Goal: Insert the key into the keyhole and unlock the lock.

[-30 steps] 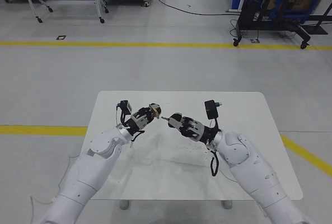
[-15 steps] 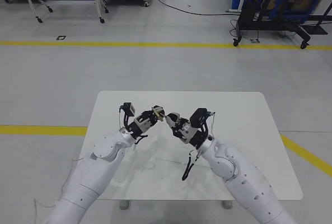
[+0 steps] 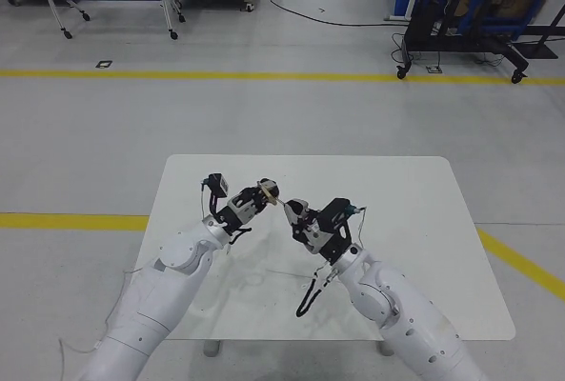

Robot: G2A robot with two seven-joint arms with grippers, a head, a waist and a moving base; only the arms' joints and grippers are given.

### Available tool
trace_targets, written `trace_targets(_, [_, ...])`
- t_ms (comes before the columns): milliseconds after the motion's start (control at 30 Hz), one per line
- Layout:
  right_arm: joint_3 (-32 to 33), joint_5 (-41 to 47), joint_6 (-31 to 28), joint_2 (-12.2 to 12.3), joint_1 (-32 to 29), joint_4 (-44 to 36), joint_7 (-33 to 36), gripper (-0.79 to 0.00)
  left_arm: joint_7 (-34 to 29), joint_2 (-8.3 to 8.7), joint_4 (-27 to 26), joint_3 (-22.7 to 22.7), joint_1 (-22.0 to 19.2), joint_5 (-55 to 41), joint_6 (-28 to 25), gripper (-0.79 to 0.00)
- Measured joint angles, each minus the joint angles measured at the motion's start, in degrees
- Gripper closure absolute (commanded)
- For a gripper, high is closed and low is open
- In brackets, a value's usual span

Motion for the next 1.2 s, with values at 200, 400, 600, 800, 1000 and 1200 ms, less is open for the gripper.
trace_targets(200, [-0.61, -0.79, 1.84, -0.43, 0.58, 0.48, 0.12, 0.000, 0.45, -0.15, -0.58, -0.24, 0.40, 1.63, -0.05, 0.000])
trace_targets(400, [-0.92, -1.28, 3.00, -0.74, 0.77, 0.53, 0.88, 0.000, 0.83, -0.33, -0.96, -0.68, 0.87, 2.23, -0.33, 0.000])
trace_targets(600, [-0.51, -2.41, 2.92, -0.74, -0.33, -0.22, 0.33, 0.000, 2.24, -0.48, -1.47, -1.13, 1.43, 3.61, -0.53, 0.000])
trace_targets(800, [-0.19, -3.80, 3.19, -0.70, -1.60, -1.37, 0.36, 0.000, 2.97, -0.61, -1.98, -1.47, 1.79, 4.88, -0.11, 0.000])
trace_targets(1000, [0.00, -4.47, 3.22, -0.77, -2.00, -1.74, 0.86, 0.000, 3.36, -0.77, -2.31, -1.67, 2.02, 6.09, 0.15, 0.000])
trace_targets(1200, [-0.02, -4.83, 3.56, -0.92, -2.08, -1.78, 1.61, 0.000, 3.38, -0.94, -2.39, -1.91, 2.15, 6.43, 0.48, 0.000])
